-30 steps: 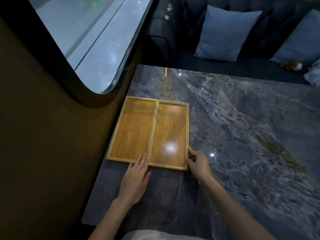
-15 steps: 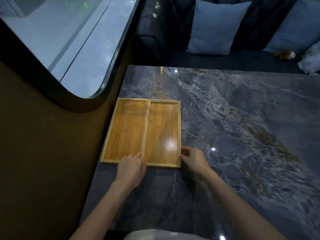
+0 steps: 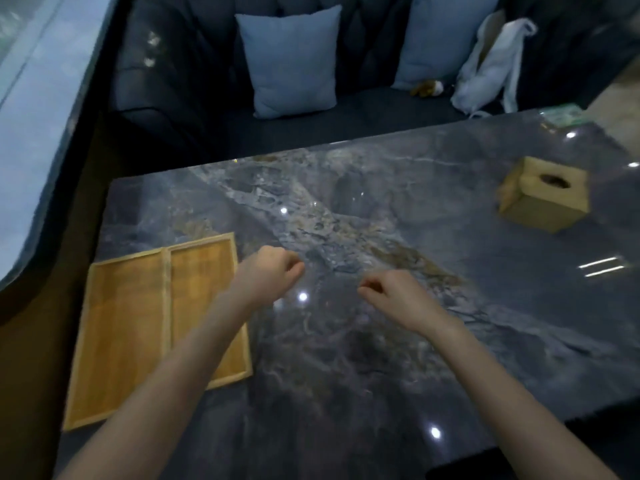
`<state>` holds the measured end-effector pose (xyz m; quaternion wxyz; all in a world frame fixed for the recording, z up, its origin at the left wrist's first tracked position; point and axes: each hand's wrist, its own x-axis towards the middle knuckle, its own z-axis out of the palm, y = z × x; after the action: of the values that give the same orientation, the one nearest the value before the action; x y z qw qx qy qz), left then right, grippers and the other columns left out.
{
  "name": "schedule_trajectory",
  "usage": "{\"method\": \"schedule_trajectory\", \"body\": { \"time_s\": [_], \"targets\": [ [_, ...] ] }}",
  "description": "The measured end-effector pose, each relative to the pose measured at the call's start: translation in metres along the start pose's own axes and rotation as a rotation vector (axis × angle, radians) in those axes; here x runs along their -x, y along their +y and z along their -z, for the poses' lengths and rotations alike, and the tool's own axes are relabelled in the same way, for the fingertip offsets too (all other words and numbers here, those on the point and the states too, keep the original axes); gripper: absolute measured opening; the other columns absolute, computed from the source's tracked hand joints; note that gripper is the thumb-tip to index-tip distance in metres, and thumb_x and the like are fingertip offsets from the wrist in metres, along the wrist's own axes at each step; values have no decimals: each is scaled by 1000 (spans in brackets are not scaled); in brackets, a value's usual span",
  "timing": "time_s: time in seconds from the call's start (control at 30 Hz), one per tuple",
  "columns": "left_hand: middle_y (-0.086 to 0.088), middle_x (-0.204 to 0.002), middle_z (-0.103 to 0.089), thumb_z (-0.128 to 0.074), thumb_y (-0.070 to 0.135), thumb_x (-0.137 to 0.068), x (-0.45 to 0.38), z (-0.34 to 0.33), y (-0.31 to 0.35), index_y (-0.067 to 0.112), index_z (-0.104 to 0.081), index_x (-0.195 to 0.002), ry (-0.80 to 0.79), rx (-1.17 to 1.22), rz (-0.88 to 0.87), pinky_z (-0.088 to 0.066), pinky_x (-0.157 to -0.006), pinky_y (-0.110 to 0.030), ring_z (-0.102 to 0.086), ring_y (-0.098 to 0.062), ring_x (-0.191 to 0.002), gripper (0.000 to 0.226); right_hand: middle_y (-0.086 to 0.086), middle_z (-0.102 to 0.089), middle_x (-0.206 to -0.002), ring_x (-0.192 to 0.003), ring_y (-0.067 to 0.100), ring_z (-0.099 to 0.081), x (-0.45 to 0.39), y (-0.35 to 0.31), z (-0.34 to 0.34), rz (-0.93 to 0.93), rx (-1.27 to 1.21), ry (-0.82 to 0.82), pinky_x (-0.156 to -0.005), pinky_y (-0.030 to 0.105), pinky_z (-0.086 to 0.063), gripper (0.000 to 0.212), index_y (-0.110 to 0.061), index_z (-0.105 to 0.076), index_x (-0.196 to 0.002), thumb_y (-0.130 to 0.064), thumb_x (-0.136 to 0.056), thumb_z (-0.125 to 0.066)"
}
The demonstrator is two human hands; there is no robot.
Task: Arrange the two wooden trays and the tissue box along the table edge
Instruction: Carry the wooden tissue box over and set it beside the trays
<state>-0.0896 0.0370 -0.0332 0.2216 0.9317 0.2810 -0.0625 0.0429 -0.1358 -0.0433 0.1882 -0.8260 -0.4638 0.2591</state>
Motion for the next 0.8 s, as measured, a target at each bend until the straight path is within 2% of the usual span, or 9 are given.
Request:
{"method": "schedule_trajectory", "body": {
  "time_s": [0.07, 0.2, 0.37, 0.47, 0.57, 0.63, 0.73, 0.8],
  "targets": [
    [-13, -99, -70, -43, 32, -90, -28, 4, 36, 12, -67, -98, 9, -4, -35, -49, -78, -37, -62, -31, -96, 32, 14, -71, -92, -90, 30, -64, 8, 26, 30, -18, 19, 82, -71, 34, -44, 17, -12, -67, -87, -21, -87, -53],
    [-20, -92, -69, -42, 27, -91, -86, 1, 113, 4, -66, -89, 54, -13, -173, -43, -70, -36, -62, -35, -91, 34, 11, -71, -94, -89, 30, -64, 23, 87, 84, -89, 31, 268, -73, 40, -48, 17, -13, -66, -92, -23, -88, -52],
    [-23, -96, -68, -41, 26, -90, -158, -20, 206, 3, -64, -88, 91, -7, -242, -46, -74, -39, -61, -37, -95, 33, 12, -70, -94, -83, 30, -65, 33, 175, 139, -178, -16, 474, -70, 40, -51, 15, -12, -63, -95, -21, -88, -53],
    [-20, -105, -67, -42, 26, -91, -194, -39, 255, 3, -65, -97, 109, 11, -282, -47, -82, -41, -60, -36, -101, 33, 12, -70, -96, -84, 30, -64, 32, 227, 163, -238, -66, 579, -73, 40, -52, 16, -12, -63, -98, -19, -88, -53],
    [-18, -118, -60, -44, 24, -91, -224, -62, 295, 1, -61, -108, 179, -22, -368, -43, -91, -40, -54, -34, -112, 34, 13, -68, -103, -89, 30, -63, 26, 273, 178, -307, -105, 652, -77, 38, -49, 20, -9, -61, -105, -17, -89, -52],
    [-19, -126, -57, -44, 28, -89, -244, -79, 315, 0, -57, -114, 197, -37, -419, -44, -95, -42, -51, -35, -117, 40, 15, -64, -108, -95, 33, -61, 19, 299, 183, -377, -129, 681, -83, 40, -49, 24, -6, -58, -110, -17, -89, -51],
    [-27, -130, -52, -42, 33, -86, -269, -106, 337, -6, -51, -120, 134, -20, -452, -42, -101, -47, -49, -40, -121, 53, 17, -59, -113, -108, 32, -54, 7, 331, 185, -450, -170, 714, -93, 39, -42, 28, -4, -54, -115, -17, -90, -48],
    [-31, -135, -46, -42, 31, -88, -282, -121, 349, -9, -46, -125, 81, 55, -404, -34, -109, -45, -42, -40, -128, 55, 19, -57, -118, -114, 32, -50, -2, 348, 185, -511, -247, 718, -98, 38, -39, 32, -2, -51, -119, -17, -92, -45]
  ]
}}
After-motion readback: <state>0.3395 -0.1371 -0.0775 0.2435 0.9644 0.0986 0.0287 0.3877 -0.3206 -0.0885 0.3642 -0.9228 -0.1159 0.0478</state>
